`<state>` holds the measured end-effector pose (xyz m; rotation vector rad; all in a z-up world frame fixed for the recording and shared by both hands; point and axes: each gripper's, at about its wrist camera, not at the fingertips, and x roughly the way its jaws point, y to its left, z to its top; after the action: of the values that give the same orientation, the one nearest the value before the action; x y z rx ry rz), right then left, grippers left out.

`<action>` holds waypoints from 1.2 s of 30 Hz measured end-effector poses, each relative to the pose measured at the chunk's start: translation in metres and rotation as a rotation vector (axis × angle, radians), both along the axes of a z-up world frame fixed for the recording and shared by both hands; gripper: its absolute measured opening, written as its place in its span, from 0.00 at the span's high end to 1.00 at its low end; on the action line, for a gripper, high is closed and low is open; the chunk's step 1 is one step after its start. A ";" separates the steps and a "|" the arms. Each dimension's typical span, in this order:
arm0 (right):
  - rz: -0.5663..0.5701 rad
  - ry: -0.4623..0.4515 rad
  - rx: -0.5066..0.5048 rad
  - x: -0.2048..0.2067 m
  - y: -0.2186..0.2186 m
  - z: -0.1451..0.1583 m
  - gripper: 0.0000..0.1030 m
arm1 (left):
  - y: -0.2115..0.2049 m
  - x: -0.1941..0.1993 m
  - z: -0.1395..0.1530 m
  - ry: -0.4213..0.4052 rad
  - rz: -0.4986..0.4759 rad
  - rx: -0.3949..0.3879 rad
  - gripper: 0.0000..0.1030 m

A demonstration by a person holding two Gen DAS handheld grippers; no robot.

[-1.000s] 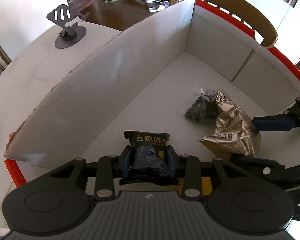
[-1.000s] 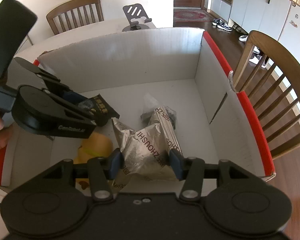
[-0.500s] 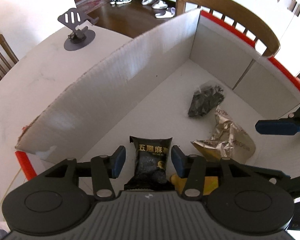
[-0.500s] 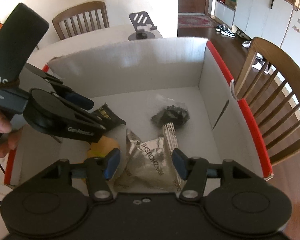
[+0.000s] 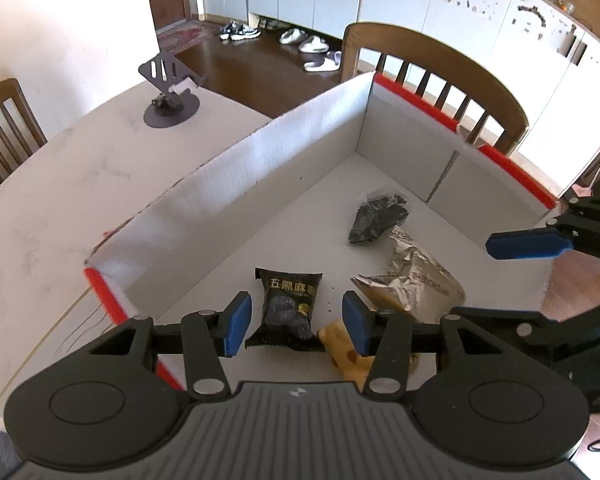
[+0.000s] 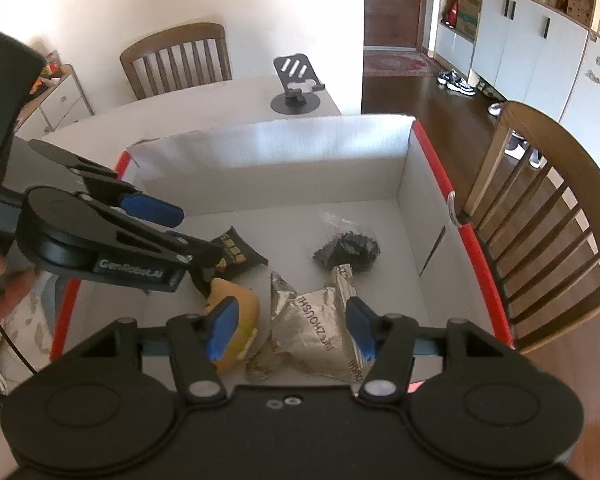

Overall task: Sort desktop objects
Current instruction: 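Open both grippers to drop the black bag and silver chip bag into the box, then withdraw both grippers from the box back toward the snack pile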

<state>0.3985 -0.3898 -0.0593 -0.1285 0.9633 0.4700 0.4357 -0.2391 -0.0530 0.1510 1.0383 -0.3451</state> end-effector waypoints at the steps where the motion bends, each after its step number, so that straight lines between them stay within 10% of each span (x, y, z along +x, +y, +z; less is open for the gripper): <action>1: 0.003 -0.003 0.002 -0.002 0.000 0.002 0.43 | 0.002 -0.004 0.004 -0.006 -0.001 -0.004 0.53; 36: 0.013 -0.067 0.070 -0.074 0.053 0.041 0.30 | 0.087 -0.151 0.069 -0.183 -0.001 -0.141 0.38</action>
<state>0.3244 -0.3367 -0.0186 -0.0866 0.8800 0.5077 0.2848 -0.1519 0.0163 0.0545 0.8301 -0.3965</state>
